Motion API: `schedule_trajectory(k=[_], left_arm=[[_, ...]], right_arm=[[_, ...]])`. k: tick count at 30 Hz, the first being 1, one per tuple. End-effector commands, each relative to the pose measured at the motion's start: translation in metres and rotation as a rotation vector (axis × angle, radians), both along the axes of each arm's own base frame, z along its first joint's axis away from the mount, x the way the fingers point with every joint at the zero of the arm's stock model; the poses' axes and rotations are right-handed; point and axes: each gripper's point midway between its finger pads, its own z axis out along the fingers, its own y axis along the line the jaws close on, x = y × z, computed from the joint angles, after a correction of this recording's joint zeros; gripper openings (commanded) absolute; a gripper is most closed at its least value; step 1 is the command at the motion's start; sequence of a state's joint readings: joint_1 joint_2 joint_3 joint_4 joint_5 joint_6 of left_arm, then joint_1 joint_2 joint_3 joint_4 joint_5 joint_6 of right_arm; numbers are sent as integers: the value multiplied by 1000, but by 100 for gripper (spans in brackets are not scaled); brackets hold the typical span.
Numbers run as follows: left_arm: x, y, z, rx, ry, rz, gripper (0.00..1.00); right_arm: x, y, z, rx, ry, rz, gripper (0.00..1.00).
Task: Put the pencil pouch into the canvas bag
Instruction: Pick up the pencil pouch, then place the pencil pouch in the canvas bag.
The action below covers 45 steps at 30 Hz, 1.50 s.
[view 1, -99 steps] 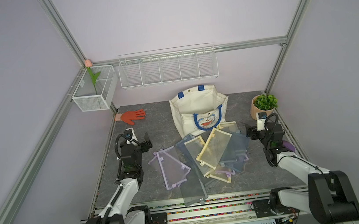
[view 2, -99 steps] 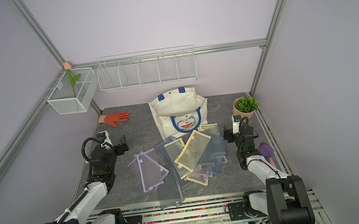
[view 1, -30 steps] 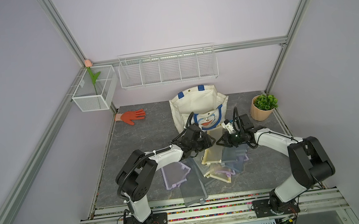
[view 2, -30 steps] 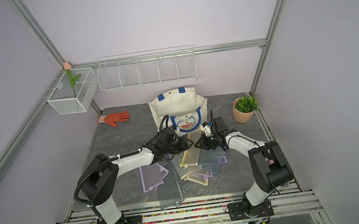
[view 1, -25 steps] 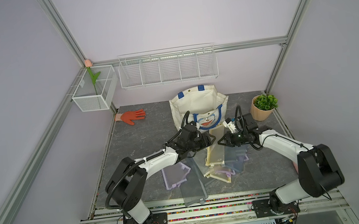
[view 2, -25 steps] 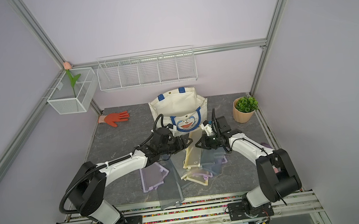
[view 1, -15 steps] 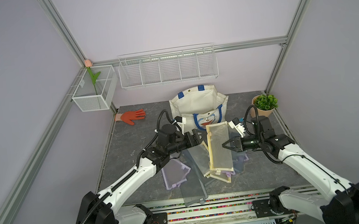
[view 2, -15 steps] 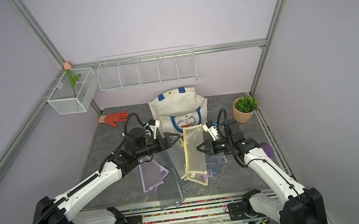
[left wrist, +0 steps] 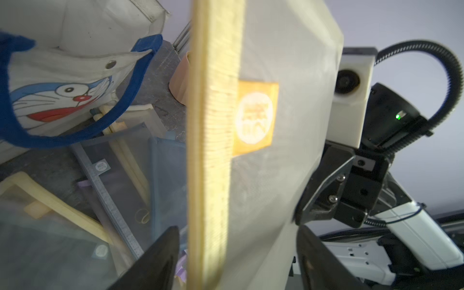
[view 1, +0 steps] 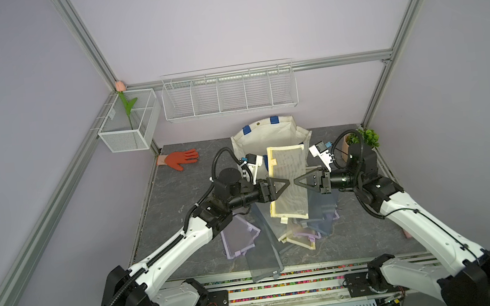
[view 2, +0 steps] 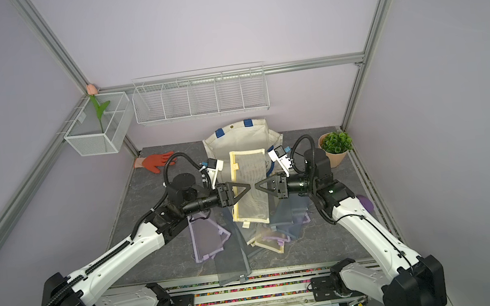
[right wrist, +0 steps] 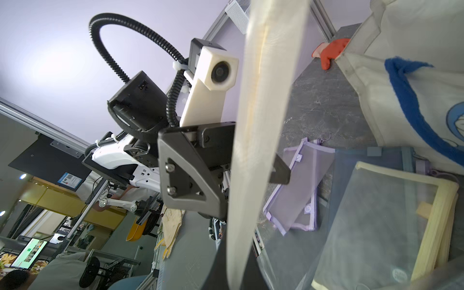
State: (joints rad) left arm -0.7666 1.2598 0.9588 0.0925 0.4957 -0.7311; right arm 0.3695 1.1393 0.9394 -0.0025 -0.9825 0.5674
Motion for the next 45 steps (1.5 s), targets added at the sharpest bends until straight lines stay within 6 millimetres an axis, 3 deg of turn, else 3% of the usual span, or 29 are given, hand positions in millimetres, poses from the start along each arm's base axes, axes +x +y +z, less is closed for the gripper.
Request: schedule_trajectory(k=[1,4,5,7,9,11,15,17,18,22,25,30,45], left_arm=[[7,-3,36,-88,-92,18,38],[9,3,46,-87,-128,45,4],[12,7,48,-72,-136,61,0],[19,17,53,-34,-154,102,0],[33,34,58,58,-189,186,0],[47,51,67,204,-260,273,0],[84,74,94,501,-422,401,0],[105,76,110,610,-512,439,0],[118,78,118,671,-552,476,0],[163,69,144,843,-705,535,0],[194,55,144,966,-799,531,0],[225,36,113,1118,-867,472,0],[254,4,26,1204,-870,323,0]], right_arm=[[3,6,23,51,-44,28,7],[6,6,18,22,-33,15,7],[8,5,15,5,-24,1,7],[13,2,3,-53,6,-45,22],[19,-5,-10,-140,35,-107,49],[26,-17,-22,-237,54,-181,59],[35,-41,-37,-366,80,-293,90],[35,-47,-41,-387,94,-318,96],[35,-50,-45,-404,107,-328,89],[30,-59,-67,-479,167,-343,88],[26,-71,-81,-544,209,-380,88],[22,-85,-87,-554,240,-420,88],[25,-92,-92,-555,279,-440,88]])
